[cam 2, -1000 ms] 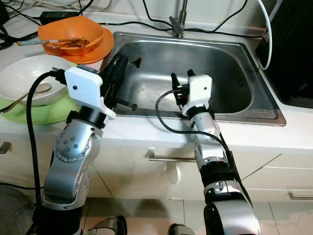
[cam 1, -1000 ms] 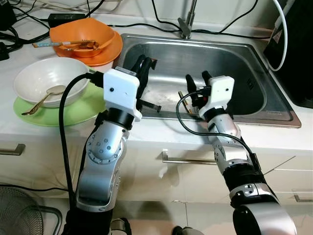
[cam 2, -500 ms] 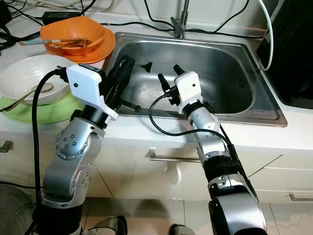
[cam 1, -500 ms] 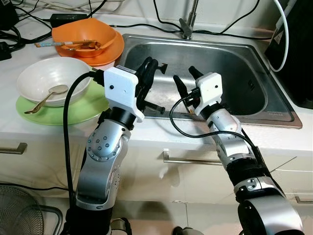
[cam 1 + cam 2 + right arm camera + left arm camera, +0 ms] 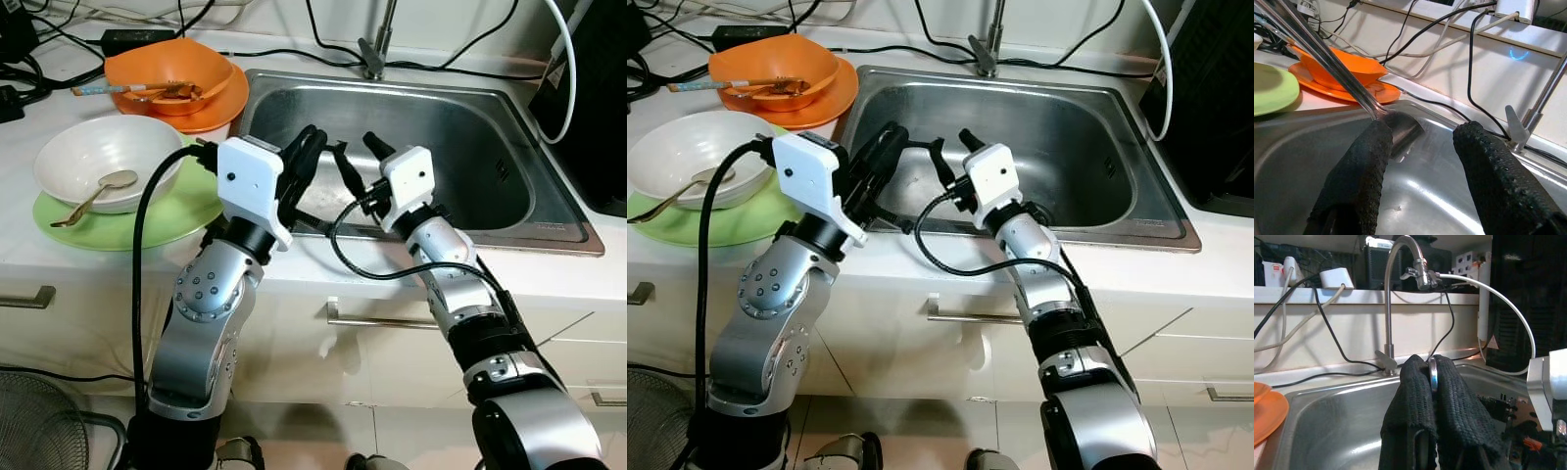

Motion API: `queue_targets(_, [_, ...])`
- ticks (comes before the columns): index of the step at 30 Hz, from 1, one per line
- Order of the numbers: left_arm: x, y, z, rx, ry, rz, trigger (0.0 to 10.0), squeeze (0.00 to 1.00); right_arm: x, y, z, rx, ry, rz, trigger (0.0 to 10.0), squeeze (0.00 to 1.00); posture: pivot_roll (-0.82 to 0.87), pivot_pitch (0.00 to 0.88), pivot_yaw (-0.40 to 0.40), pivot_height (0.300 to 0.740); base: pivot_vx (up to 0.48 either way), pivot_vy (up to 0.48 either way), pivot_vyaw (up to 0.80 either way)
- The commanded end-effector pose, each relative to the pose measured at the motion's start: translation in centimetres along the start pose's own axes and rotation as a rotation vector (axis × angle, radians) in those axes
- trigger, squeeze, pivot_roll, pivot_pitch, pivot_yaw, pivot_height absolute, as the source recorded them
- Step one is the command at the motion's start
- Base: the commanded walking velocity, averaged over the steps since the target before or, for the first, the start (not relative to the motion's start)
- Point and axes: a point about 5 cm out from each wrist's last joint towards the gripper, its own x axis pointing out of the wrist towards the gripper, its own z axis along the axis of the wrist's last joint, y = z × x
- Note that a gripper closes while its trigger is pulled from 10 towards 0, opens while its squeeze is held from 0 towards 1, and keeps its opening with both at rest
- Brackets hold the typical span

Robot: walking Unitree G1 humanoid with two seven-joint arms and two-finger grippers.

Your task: Kitchen organization

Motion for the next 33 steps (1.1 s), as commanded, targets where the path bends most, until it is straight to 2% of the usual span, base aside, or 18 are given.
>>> queue_targets(1, [-0.1, -0.4, -0.3, -0.014, 0.023, -0.049, 10.0, 0.0, 0.3, 0.0, 0.3, -0.011, -0.014, 0.018, 10.0, 0.0, 0.02, 0.08, -0.026, 0.74, 0.0, 0.0, 0.0])
queue_targets(11, [-0.3, -0.7, -0.7, -0.025, 0.05, -0.082, 10.0, 0.0, 0.5, 0.3, 0.4, 0.003, -0.022, 0.017, 10.0, 0.0, 0.01, 0.076, -0.022, 0.74, 0.0, 0.0, 0.0])
queue_targets(14, [-0.2, -0.4, -0.5, 0.003, 0.035, -0.047, 10.0, 0.0, 0.5, 0.4, 0.4, 0.003, -0.017, 0.029, 10.0, 0.0, 0.01, 0.079, -0.023, 0.74, 0.0, 0.0, 0.0])
queue_targets(16, [0.0, 0.1, -0.1, 0.052, 0.005, 0.0, 10.0, 0.0, 0.2, 0.3, -0.1, -0.001, 0.009, 0.027, 10.0, 0.0, 0.01, 0.081, -0.026, 0.74, 0.0, 0.0, 0.0])
queue_targets(22, [0.0, 0.5, 0.5, 0.096, -0.052, 0.026, 10.0, 0.0, -0.1, 0.2, -0.3, 0.005, 0.016, 0.026, 10.0, 0.0, 0.01, 0.087, -0.026, 0.74, 0.0, 0.0, 0.0])
queue_targets(30, [0.4, 0.2, 0.5, 0.092, -0.03, 0.006, 10.0, 0.0, -0.1, 0.4, 0.1, 0.037, -0.014, 0.052, 10.0, 0.0, 0.0, 0.09, -0.025, 0.74, 0.0, 0.0, 0.0])
queue_targets(33, [0.6, 0.1, 0.5, 0.079, -0.037, 0.001, 10.0, 0.0, 0.0, 0.8, 0.6, 0.087, -0.041, 0.078, 10.0, 0.0, 0.0, 0.091, -0.025, 0.74, 0.0, 0.0, 0.0])
